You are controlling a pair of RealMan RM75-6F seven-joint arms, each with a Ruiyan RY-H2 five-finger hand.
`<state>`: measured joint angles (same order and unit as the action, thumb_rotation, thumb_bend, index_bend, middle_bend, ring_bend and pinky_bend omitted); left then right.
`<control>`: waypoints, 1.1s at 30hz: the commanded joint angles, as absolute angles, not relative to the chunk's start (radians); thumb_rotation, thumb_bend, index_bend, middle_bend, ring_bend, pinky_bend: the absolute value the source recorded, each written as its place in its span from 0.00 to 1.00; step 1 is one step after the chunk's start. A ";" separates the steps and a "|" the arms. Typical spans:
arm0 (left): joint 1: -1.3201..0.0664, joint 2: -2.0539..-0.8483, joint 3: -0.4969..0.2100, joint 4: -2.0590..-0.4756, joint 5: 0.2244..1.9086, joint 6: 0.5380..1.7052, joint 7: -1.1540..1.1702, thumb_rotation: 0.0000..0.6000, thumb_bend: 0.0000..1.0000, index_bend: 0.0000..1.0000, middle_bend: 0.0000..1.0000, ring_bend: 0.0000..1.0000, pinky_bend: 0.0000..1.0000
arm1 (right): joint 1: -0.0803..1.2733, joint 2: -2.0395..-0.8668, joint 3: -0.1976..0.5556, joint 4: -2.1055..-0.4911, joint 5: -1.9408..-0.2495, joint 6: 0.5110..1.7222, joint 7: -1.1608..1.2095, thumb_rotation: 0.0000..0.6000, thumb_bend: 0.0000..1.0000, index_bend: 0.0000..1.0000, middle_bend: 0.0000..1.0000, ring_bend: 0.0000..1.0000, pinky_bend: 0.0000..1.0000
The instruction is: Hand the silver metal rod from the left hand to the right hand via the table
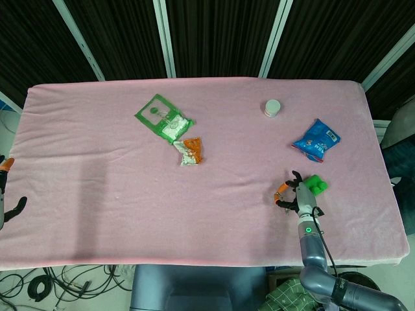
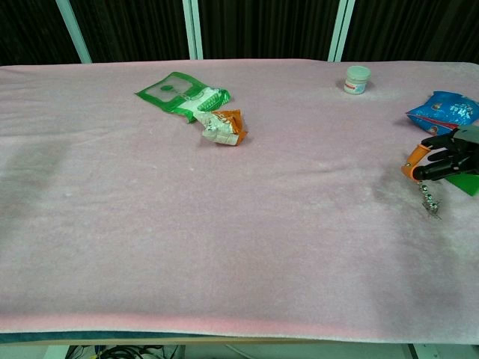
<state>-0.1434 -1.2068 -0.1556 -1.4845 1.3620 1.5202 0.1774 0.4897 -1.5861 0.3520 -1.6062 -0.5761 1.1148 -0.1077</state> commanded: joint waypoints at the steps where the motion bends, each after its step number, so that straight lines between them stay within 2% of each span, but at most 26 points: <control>1: -0.143 -1.207 -0.156 -1.484 1.362 1.522 0.178 1.00 0.24 0.14 0.06 0.00 0.00 | 0.490 -1.593 0.354 -1.592 -0.573 1.111 -0.105 1.00 0.37 0.59 0.02 0.09 0.21; 33: -0.139 -1.203 -0.158 -1.487 1.367 1.532 0.170 1.00 0.24 0.14 0.06 0.00 0.00 | 0.521 -1.588 0.382 -1.658 -0.587 1.127 -0.156 1.00 0.37 0.59 0.02 0.09 0.21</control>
<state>-0.1388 -1.2036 -0.1576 -1.4872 1.3664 1.5314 0.1703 0.5138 -1.5853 0.3808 -1.6541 -0.5877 1.1237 -0.1462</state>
